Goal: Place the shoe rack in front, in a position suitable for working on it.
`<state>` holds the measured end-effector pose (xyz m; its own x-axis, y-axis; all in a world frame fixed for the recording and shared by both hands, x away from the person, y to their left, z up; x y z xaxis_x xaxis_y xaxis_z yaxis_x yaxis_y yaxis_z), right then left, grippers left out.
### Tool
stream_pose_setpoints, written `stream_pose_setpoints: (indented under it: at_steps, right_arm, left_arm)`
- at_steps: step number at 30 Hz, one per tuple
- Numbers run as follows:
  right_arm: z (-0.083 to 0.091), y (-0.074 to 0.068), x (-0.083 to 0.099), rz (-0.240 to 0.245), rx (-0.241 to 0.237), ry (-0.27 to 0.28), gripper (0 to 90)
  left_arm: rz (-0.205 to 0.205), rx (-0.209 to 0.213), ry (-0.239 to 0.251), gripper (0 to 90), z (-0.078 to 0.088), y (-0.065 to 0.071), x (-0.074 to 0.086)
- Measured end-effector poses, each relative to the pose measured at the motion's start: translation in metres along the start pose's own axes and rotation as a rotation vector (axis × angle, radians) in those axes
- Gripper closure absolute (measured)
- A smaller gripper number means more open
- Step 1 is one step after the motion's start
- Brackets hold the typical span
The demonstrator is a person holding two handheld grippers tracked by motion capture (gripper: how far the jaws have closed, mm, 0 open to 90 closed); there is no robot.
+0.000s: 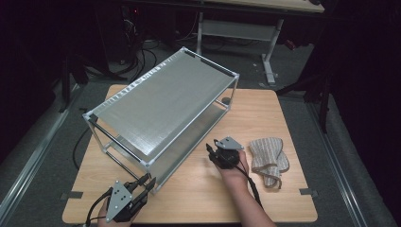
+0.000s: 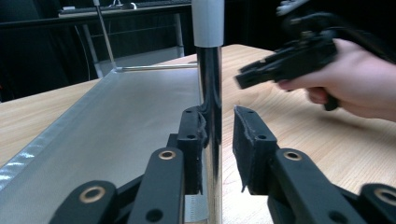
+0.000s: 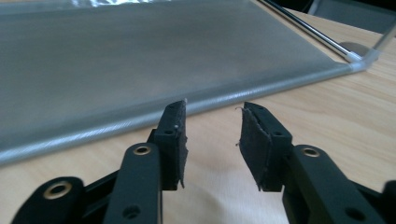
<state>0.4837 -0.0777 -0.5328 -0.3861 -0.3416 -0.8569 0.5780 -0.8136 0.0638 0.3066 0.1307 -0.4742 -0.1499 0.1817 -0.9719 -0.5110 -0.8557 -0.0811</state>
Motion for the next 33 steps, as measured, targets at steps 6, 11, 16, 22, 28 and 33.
stream_pose_setpoints:
  at_steps: [6,11,16,22,28,33]
  right_arm:
    - [-0.032,0.002,-0.014,0.002,0.039,-0.012,49.6]
    - [-0.053,0.003,-0.021,0.008,0.059,-0.046,47.9]
    - [-0.068,-0.001,-0.016,0.008,0.055,-0.096,48.8]
    - [-0.077,-0.003,-0.009,0.043,0.087,-0.153,49.3]
    - [-0.075,-0.002,-0.007,0.022,0.077,-0.193,49.6]
    - [-0.068,0.000,-0.003,0.024,0.080,-0.216,50.2]
  left_arm:
    - [0.012,0.012,0.003,66.8,0.000,-0.001,-0.002]
    - [0.025,0.010,0.007,64.9,0.000,-0.003,-0.004]
    - [0.022,0.005,0.007,64.2,0.000,-0.003,-0.004]
    - [0.032,0.005,0.016,65.2,0.000,-0.004,-0.005]
    - [0.014,0.004,0.013,71.6,0.002,-0.004,-0.003]
    - [-0.020,0.013,0.016,77.4,0.003,0.000,-0.003]
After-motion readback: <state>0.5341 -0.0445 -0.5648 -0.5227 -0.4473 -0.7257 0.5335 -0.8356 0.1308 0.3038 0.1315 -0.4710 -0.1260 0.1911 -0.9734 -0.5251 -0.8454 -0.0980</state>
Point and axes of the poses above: each handheld gripper's, and its own axes: z roughly backward along the jaws, x roughly out of its underside, y roughly to its right, the point moved 10 cm from there along -z, roughly forward along the jaws, and after that the axes turned 2 degrees about -x, right-handed, at the moved point
